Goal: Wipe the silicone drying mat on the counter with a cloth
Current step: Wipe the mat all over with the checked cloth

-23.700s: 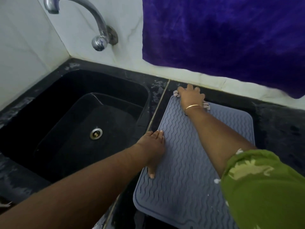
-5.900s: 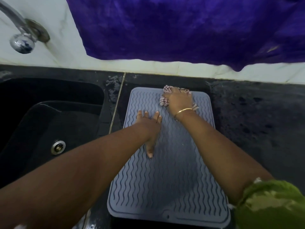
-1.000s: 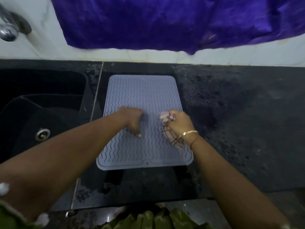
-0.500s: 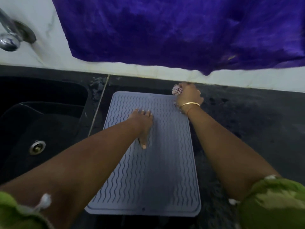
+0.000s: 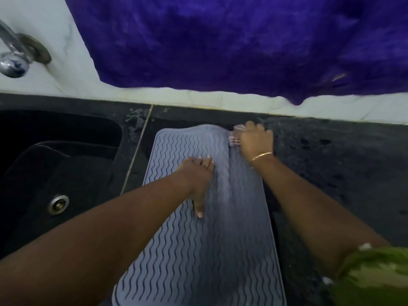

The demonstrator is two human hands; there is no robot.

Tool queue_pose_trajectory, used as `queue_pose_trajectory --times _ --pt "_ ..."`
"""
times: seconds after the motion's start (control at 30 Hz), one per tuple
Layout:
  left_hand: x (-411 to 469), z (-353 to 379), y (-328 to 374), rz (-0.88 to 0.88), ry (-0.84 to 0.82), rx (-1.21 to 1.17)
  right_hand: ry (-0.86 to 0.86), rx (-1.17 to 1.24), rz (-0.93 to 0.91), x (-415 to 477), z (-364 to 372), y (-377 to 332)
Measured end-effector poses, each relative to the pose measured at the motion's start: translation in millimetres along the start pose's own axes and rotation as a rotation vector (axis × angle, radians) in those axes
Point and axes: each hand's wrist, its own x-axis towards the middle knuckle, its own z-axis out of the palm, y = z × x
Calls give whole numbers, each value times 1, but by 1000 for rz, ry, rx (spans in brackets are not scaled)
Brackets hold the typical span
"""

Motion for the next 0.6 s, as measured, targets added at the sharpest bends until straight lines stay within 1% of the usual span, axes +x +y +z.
queue_pose_trajectory --times 0.07,0.13,0.2,0.23,0.3,0.37,0.4,0.6 --pt "0 1 -2 1 -9 -30 -57 -63 73 4 -6 21" --pt "0 0 -1 3 -11 -20 -111 -61 162 12 -16 23" --pt "0 -2 2 1 -16 23 -69 4 198 17 -26 8" --pt "1 -3 3 -6 -18 39 -25 46 178 16 -30 -6" --pt "5 -6 6 -28 -39 59 41 90 49 8 -29 -40" --pt "7 -11 11 -41 -80 82 29 65 -93 -6 -20 -65" --pt "7 -13 14 -40 -94 100 2 55 -112 -11 -14 -67" --pt "1 -15 16 -25 -79 159 -84 36 19 -10 -3 -20"
